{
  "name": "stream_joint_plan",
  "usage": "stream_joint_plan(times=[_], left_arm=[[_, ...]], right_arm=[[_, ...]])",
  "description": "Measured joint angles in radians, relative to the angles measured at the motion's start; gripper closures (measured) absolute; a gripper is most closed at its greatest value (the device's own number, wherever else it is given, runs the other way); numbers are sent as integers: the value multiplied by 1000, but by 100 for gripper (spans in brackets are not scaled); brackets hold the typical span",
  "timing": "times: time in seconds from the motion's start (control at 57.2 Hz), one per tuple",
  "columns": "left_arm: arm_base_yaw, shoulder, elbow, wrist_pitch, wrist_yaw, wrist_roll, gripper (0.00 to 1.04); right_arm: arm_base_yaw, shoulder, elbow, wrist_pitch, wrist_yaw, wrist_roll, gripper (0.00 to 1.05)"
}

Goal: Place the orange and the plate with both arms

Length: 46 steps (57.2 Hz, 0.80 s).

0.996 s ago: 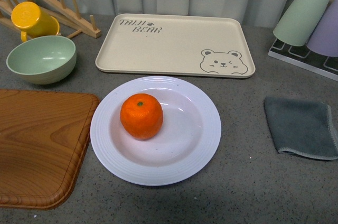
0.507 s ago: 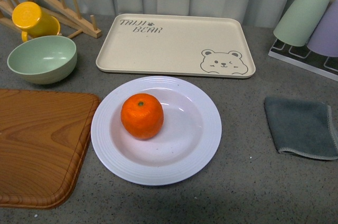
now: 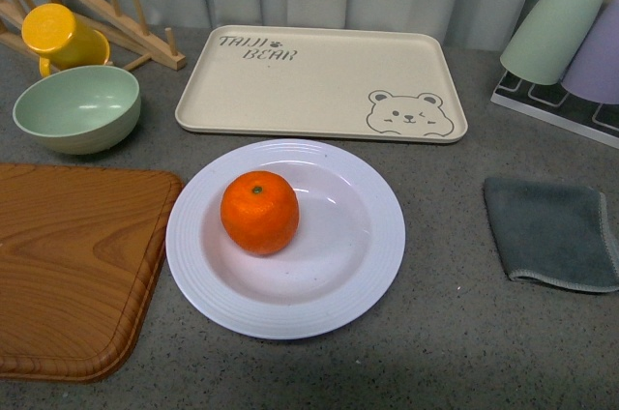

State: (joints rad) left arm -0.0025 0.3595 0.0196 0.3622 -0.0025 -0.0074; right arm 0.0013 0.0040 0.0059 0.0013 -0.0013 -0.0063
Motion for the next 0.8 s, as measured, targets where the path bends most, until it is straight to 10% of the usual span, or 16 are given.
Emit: stream_joint_plan(times=[0.804], left_arm=[[0,-354,0,-359,2,0,101]], right_arm=[[0,0,0,0,0,0,9]])
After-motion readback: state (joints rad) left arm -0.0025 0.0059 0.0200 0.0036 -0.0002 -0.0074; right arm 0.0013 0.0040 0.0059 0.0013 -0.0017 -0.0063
